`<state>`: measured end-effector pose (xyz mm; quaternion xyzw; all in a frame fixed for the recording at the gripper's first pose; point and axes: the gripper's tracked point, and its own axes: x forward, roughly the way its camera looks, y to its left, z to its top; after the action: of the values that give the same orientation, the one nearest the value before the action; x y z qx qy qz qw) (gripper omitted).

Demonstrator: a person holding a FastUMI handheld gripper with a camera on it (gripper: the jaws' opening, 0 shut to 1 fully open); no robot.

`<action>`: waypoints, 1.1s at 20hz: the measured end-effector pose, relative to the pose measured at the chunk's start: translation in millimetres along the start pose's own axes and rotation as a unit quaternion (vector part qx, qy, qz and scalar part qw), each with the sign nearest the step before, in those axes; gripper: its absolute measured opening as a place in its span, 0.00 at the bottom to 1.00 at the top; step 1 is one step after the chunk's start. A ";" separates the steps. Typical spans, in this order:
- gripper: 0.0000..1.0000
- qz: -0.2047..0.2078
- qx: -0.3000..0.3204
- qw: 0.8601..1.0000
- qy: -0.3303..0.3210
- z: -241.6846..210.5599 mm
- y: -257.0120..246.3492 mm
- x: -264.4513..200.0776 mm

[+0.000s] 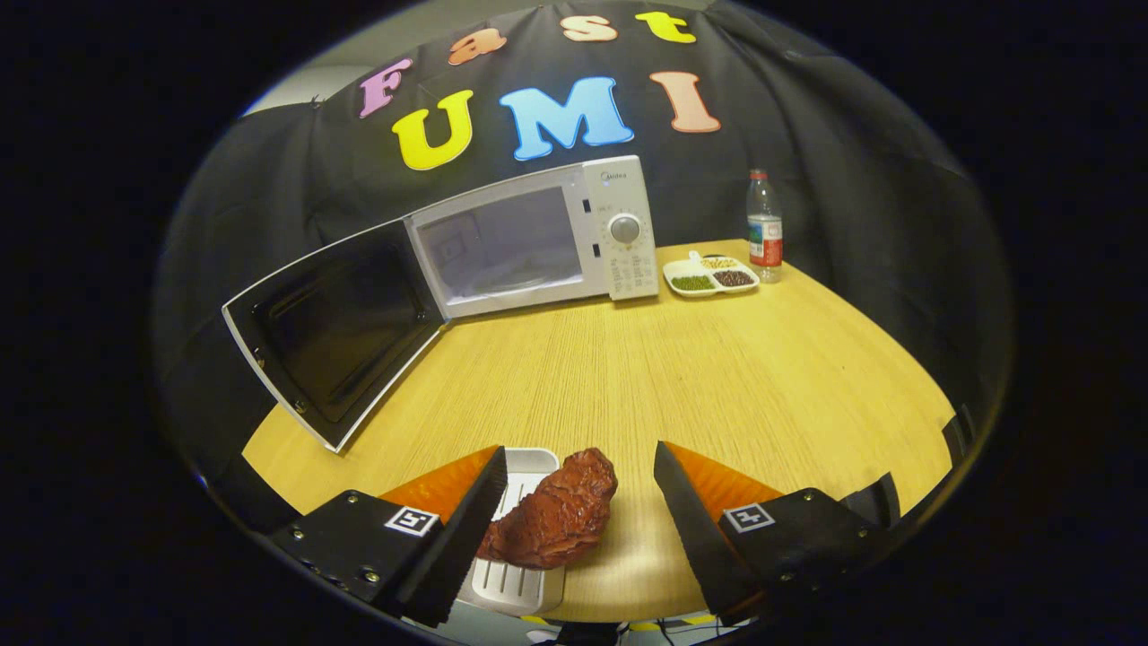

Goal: Open the microwave, put the food inside, and close the microwave door.

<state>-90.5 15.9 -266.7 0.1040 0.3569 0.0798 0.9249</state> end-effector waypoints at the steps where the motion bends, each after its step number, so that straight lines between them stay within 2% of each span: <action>1: 0.99 0.003 0.012 1.000 0.013 -7.2 1.0 1.0; 2: 0.99 0.008 0.022 1.000 0.020 -8.5 2.9 2.8; 4: 0.86 0.008 0.036 0.999 0.030 -10.5 5.0 6.4; 5: 0.71 0.009 0.044 0.998 0.033 -7.6 4.9 7.3; 8: 0.62 0.015 0.077 0.996 0.047 -7.9 7.2 5.2; 9: 0.47 0.021 0.085 0.995 0.057 -9.8 10.4 7.1; 10: 0.47 0.020 0.101 0.993 0.052 -3.5 10.2 6.1; 12: 0.24 0.038 0.126 0.990 0.053 0.0 21.0 9.3; 13: 0.24 0.053 0.136 0.988 0.050 4.5 27.1 -0.6; 14: 0.12 0.053 0.134 0.989 0.045 12.0 28.9 -1.4; 17: 0.12 0.058 0.095 0.993 0.034 24.6 36.0 -4.4; 22: 0.11 0.067 0.087 0.994 0.005 64.7 47.6 -1.6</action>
<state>-51.4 52.8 -207.0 0.2075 0.3590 0.1109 0.9032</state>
